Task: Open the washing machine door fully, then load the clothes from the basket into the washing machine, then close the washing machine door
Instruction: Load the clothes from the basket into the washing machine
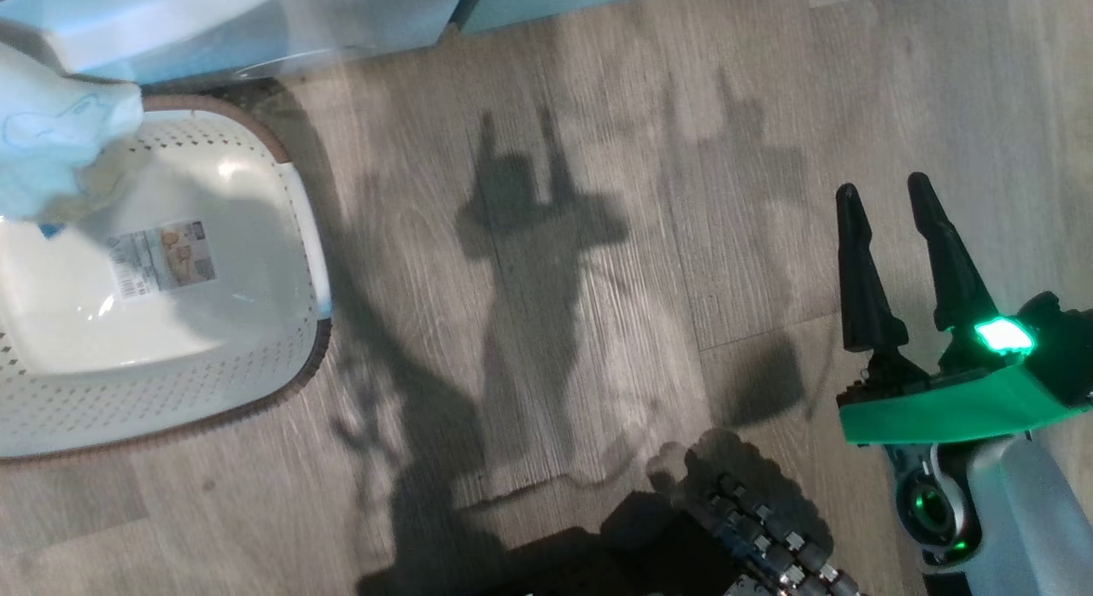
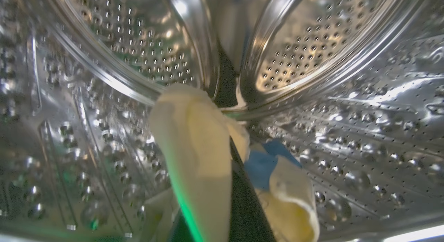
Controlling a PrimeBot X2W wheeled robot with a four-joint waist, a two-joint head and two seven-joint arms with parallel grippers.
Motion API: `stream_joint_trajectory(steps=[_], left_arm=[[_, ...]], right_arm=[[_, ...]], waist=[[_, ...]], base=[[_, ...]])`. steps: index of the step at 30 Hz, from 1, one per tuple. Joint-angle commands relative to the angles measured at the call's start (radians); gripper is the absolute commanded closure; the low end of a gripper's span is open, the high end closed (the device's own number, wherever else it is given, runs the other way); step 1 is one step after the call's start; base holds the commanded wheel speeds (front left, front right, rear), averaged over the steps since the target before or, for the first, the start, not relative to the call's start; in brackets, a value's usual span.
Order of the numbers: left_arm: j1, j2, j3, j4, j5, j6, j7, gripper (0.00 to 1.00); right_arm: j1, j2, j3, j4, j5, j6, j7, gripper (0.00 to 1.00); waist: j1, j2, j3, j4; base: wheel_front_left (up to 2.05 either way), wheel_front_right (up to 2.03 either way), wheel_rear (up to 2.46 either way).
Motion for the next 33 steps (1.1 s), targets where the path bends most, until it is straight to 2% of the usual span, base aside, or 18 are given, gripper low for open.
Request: stream_joint_trajectory(steps=[1,5,6,8,9,18,24,29,33], left_arm=[[-0.021,0.041,0.006,-0.009,-0.006,-0.003,0.014,1.0],[-0.025,0.021,0.001,0.034,-0.023,-0.008,0.048,1.0],[-0.027,0.019,-0.001,0.04,-0.025,-0.01,0.049,0.88],[-0.03,0.014,-0.002,0.051,-0.027,-0.007,0.04,0.47],[-0.03,0.012,-0.004,0.058,-0.026,-0.006,0.035,0.0],[-0.018,-0.007,-0.012,0.107,-0.037,-0.021,-0.047,0.0],[0.046,-0.055,-0.002,0.127,-0.062,-0.027,-0.164,0.0],[0.145,-0.083,0.016,0.062,-0.072,-0.025,-0.206,0.0],[0.251,-0.101,0.044,-0.054,-0.066,-0.008,-0.211,0.0]], right_arm=[[0.0,-0.011,0.008,-0.025,0.0,-0.003,-0.009,0.0],[-0.007,-0.011,0.011,-0.022,0.003,-0.003,-0.009,0.0],[-0.008,-0.011,0.01,-0.021,0.002,-0.003,-0.009,0.0],[-0.012,-0.011,0.009,-0.019,0.001,-0.003,-0.009,0.0],[-0.013,-0.011,0.009,-0.018,0.001,-0.003,-0.009,0.0],[-0.016,-0.011,-0.005,-0.009,-0.009,-0.003,-0.009,0.0],[-0.006,-0.011,-0.032,-0.004,-0.029,-0.003,-0.009,0.0],[0.011,-0.011,-0.052,0.001,-0.048,-0.003,-0.009,0.0],[0.022,-0.011,-0.067,0.003,-0.063,-0.003,-0.009,0.0]], waist=[[0.0,0.0,-0.002,0.008],[0.0,0.0,-0.006,0.018],[0.0,0.0,-0.007,0.02],[0.0,0.0,-0.01,0.022],[0.0,0.0,-0.013,0.023],[0.0,0.0,-0.046,0.036],[0.0,0.0,-0.098,0.069],[0.0,0.0,-0.14,0.097],[0.0,0.0,-0.167,0.12]], base=[[0.0,0.0,0.0],[0.0,0.0,0.0],[0.0,0.0,0.0],[0.0,0.0,0.0],[0.0,0.0,0.0],[0.0,0.0,0.0],[0.0,0.0,0.0],[0.0,0.0,0.0],[0.0,0.0,0.0]])
